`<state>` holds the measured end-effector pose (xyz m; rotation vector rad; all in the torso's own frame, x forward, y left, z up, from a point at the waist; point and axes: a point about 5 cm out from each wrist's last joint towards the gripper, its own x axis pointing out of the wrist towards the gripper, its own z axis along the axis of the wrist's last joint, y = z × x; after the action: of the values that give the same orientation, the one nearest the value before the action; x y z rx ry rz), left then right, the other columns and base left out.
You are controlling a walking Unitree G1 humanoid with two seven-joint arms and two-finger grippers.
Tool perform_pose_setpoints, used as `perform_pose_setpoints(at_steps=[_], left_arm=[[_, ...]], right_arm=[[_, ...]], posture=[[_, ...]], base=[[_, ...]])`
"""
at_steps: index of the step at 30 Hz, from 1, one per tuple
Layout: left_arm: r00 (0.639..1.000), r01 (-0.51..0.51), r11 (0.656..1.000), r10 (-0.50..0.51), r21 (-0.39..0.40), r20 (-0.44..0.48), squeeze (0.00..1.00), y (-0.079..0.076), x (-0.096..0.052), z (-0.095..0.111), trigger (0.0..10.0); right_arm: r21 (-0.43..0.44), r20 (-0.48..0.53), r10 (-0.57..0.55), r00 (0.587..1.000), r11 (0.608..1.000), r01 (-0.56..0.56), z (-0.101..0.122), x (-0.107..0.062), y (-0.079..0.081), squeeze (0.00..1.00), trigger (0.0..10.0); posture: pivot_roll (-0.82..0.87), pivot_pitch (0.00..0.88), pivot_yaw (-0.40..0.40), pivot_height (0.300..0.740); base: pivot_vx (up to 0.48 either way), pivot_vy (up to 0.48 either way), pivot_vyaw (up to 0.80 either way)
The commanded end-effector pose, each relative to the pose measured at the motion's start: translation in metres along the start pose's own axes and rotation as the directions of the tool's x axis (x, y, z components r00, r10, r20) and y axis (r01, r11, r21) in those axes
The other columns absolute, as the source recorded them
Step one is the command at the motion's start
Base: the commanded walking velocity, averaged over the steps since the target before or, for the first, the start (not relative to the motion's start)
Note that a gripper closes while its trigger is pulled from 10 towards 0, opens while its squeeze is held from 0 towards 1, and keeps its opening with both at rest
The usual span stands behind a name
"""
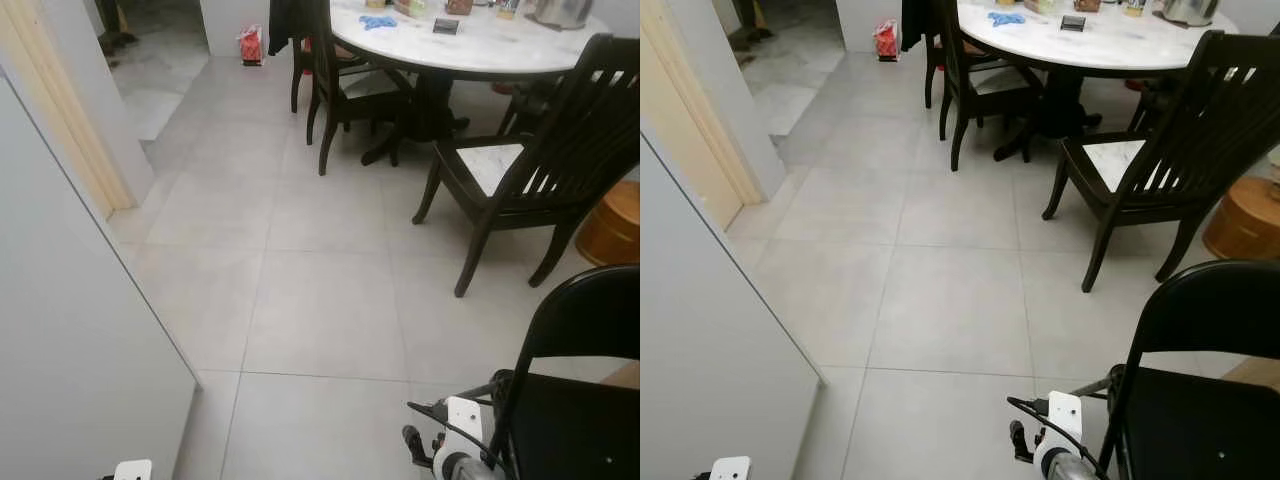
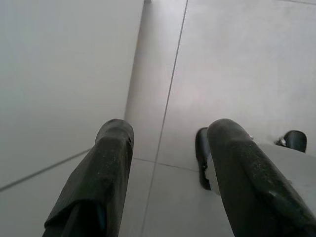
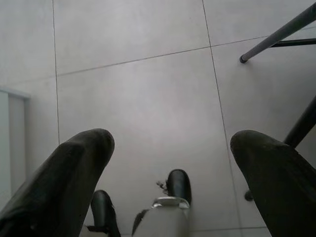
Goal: Restocking fridge
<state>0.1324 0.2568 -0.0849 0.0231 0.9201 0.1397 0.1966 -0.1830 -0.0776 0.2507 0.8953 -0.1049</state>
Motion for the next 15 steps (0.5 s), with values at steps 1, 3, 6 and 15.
perform_pose_setpoints(at_steps=[1,3,6,15], left_arm=[[1.000,0.007,1.000,-0.007,0.001,-0.006,0.00,0.006,-0.004,-0.007,10.0],[1.000,0.018,1.000,-0.018,0.011,-0.003,0.00,0.007,-0.005,-0.008,10.0],[0.996,0.062,0.998,-0.063,0.016,0.062,0.00,-0.003,0.002,0.011,10.0],[0.859,0.246,0.969,-0.227,0.019,0.459,0.00,-0.077,0.018,0.143,10.0]], right_arm=[[0.052,0.018,-0.018,1.000,0.998,0.017,-0.005,-0.001,0.001,0.00,10.0],[0.058,0.027,-0.016,1.000,0.998,0.014,-0.007,-0.002,0.002,0.00,10.0],[0.066,0.063,-0.018,0.998,0.998,0.014,-0.010,-0.003,0.002,0.00,10.0],[0.121,0.196,-0.042,0.980,0.992,0.018,-0.017,-0.012,-0.010,0.00,10.0]], posture=[[-0.06,0.000,0.076,0.740],[-0.06,0.000,0.085,0.740],[-0.08,0.000,0.094,0.740],[-0.11,0.000,0.061,0.740]], base=[[0.000,0.000,0.00],[0.000,0.000,0.00],[0.000,0.000,0.00],[0.000,0.000,0.00]])
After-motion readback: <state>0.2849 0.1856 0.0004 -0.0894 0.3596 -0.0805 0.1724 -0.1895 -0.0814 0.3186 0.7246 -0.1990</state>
